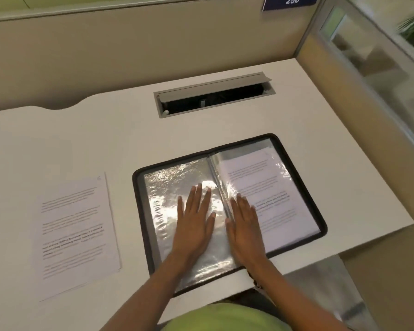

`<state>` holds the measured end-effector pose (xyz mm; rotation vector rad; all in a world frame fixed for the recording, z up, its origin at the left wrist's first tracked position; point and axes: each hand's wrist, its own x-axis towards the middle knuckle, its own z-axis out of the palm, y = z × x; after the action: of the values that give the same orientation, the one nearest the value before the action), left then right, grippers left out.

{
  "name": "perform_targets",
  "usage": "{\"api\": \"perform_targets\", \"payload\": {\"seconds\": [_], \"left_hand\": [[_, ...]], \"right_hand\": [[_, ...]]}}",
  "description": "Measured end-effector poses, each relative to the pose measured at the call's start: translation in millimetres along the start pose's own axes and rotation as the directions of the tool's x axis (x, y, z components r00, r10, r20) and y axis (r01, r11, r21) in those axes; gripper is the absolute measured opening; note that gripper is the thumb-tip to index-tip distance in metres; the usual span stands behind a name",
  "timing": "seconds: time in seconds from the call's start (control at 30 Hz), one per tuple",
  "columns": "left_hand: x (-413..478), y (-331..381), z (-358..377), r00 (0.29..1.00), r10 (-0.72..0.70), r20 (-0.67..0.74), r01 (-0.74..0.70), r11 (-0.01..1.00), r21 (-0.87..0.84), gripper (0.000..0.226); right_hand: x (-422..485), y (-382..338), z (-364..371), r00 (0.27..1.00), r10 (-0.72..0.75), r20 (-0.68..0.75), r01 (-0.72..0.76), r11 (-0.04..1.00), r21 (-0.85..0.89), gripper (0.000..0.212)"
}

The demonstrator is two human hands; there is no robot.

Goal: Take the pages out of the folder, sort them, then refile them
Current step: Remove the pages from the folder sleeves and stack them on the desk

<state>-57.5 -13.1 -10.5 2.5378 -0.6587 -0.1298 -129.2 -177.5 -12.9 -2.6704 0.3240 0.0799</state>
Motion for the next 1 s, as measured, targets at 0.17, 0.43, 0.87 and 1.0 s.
{"api": "perform_targets", "payload": {"seconds": [0.17,0.43,0.87,1.0], "left_hand": [[35.3,73.4,58.4,0.971,0.18,0.161,-0.192,0.979,0.068,0.063],[42.6,96.9,97.4,0.968,0.118,0.22,-0.158,0.972,0.176,0.063],[60.4,118.7,27.1,0.897,-0.442,0.031,0.341,0.644,-0.685,0.061],[79.7,88.9,-17.4,0.732,-0.655,0.184,0.506,0.344,-0.791,0.034]], "right_hand": [[-30.0,78.3,-17.4,0.99,0.14,-0.014,-0.14,0.99,-0.023,0.058],[-52.7,125.2,-28.0,0.926,0.363,-0.098,-0.375,0.916,-0.146,0.061],[-49.9,80.6,-41.9,0.982,-0.146,-0.118,0.148,0.989,0.008,0.097],[-53.1,51.1,-32.3,0.911,-0.409,-0.048,0.408,0.913,-0.025,0.102]]}}
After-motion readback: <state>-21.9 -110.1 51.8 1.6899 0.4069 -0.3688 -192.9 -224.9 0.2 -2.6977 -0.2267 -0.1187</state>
